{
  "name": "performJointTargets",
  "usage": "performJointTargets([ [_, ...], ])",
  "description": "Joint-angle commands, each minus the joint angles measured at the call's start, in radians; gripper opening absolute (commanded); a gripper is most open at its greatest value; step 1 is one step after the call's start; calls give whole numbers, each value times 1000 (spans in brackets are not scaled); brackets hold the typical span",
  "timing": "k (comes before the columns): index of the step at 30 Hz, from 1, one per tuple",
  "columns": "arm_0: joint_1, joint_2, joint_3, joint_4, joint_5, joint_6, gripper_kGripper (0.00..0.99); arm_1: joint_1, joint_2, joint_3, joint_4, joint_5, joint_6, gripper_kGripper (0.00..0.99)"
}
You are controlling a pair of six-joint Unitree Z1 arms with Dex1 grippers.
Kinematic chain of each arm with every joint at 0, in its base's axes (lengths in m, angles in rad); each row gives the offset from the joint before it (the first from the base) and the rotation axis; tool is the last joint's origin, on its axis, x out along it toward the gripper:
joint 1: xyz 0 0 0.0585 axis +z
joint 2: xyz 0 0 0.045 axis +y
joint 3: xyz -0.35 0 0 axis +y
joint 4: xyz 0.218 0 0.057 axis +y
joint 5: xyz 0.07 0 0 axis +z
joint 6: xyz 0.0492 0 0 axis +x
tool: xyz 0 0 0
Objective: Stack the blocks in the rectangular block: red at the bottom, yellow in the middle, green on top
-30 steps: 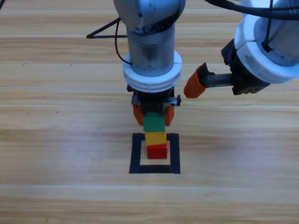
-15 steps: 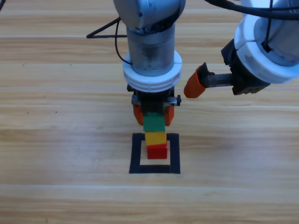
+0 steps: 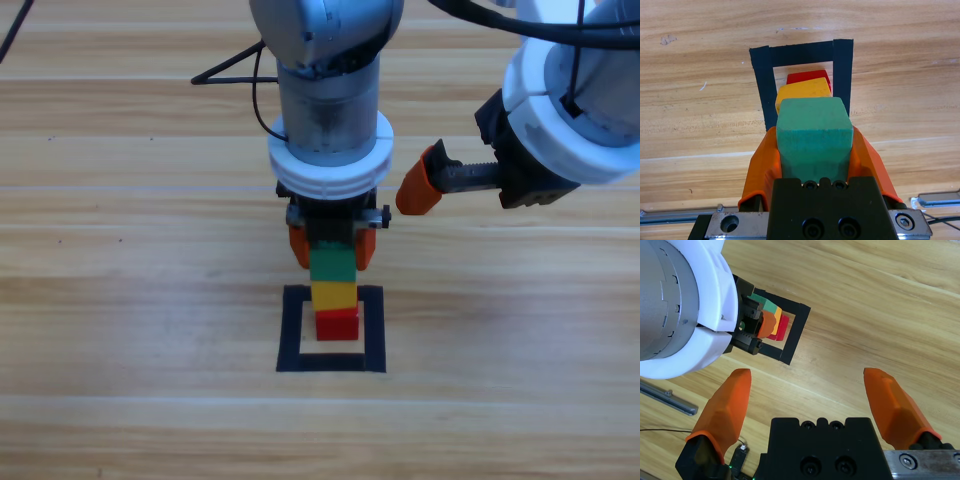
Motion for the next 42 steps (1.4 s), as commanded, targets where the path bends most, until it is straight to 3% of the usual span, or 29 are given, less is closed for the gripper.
performJointTargets([
  [1,-23,53,-1,7,13,-10,0,-33,33,29,-43,5,-7,990],
  [4,-23,63,-2,5,15,-10,25,-33,32,29,-43,6,-7,990],
  [6,-23,68,-7,4,13,-10,147,-33,32,29,-43,6,-7,990],
  [9,-28,59,-10,5,13,-13,831,-33,32,29,-43,6,-7,990],
  [10,-28,54,-10,5,13,-15,957,-33,32,28,-43,6,-7,990],
  [11,-28,51,-10,5,13,-13,988,-33,32,28,-43,8,-7,990],
  [23,-26,19,-2,7,13,-13,990,-33,19,41,-45,1,-7,990],
  [33,-23,-12,-56,7,16,-10,990,-33,36,37,-56,-51,3,990],
  [42,12,-122,-41,17,53,-38,990,-33,23,37,-56,-54,2,990],
])
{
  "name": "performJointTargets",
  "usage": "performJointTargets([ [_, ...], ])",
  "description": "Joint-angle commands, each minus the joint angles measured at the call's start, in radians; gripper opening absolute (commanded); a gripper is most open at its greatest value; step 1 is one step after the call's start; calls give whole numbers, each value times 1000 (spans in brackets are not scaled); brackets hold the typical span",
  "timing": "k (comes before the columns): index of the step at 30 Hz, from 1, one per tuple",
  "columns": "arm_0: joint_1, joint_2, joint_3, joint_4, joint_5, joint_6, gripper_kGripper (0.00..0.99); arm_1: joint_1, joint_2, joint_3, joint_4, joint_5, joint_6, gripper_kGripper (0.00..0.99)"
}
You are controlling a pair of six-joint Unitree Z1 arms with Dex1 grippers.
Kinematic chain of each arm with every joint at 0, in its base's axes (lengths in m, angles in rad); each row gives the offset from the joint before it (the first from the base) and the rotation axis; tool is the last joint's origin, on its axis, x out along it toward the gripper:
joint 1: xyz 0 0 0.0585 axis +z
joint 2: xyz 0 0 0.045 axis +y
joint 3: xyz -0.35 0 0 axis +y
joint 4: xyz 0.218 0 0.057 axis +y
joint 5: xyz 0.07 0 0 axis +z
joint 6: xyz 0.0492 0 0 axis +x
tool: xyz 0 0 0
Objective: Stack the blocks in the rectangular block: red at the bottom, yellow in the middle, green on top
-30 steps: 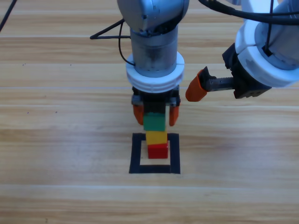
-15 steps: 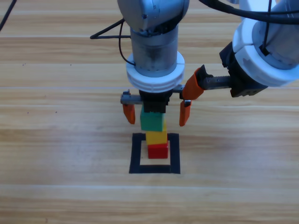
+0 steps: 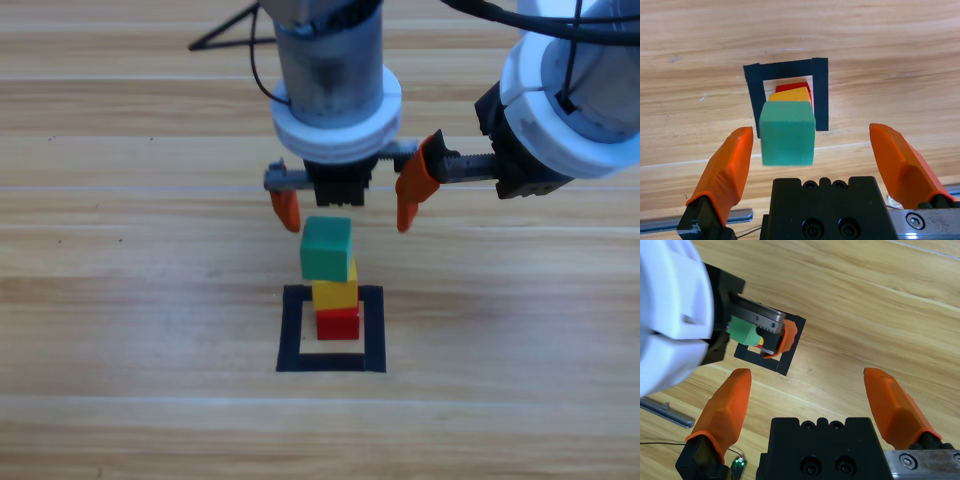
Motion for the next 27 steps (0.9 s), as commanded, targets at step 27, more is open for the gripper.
performJointTargets([
  [27,-234,-1047,1261,-709,519,152,990,-25,41,23,-17,-19,-1,990],
])
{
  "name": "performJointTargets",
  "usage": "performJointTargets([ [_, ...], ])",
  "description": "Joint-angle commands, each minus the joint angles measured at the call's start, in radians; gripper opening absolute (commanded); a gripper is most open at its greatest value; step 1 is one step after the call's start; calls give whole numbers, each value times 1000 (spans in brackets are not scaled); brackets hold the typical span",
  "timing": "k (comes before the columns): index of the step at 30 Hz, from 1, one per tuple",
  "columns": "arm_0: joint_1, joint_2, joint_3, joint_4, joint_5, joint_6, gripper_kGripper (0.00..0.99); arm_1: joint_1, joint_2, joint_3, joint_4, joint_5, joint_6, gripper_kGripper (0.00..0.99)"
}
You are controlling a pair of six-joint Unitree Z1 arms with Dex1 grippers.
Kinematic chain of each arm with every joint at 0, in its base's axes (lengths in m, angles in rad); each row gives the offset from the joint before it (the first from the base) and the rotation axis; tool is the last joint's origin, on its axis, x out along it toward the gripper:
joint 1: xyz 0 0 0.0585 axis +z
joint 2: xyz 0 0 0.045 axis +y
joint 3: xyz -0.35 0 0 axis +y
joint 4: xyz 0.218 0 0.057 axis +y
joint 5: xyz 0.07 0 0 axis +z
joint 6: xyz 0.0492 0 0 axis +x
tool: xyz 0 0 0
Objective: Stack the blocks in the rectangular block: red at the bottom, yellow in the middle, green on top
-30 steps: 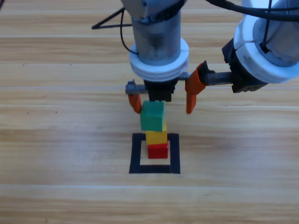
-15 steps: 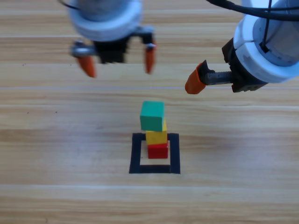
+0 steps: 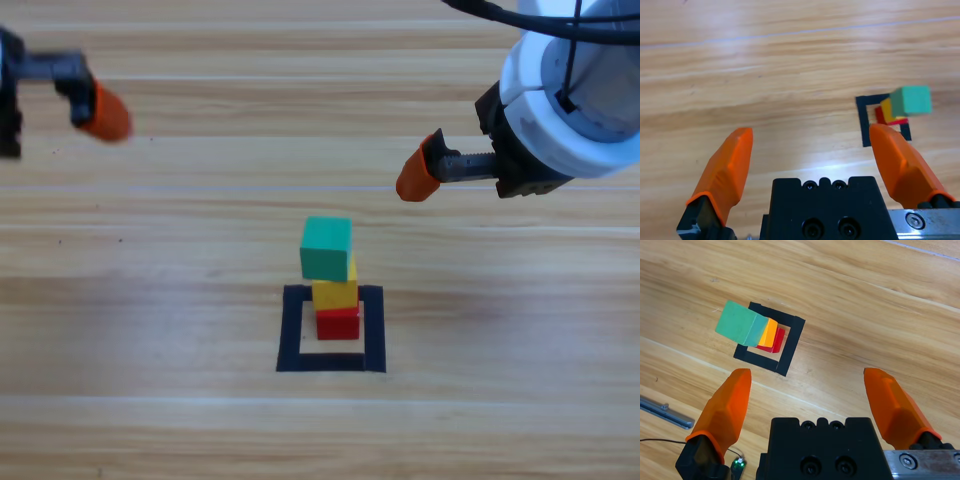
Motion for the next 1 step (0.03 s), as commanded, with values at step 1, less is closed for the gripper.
performJointTargets([
  [1,-106,-174,263,-242,6,135,990,-25,42,22,-17,-16,-1,990],
])
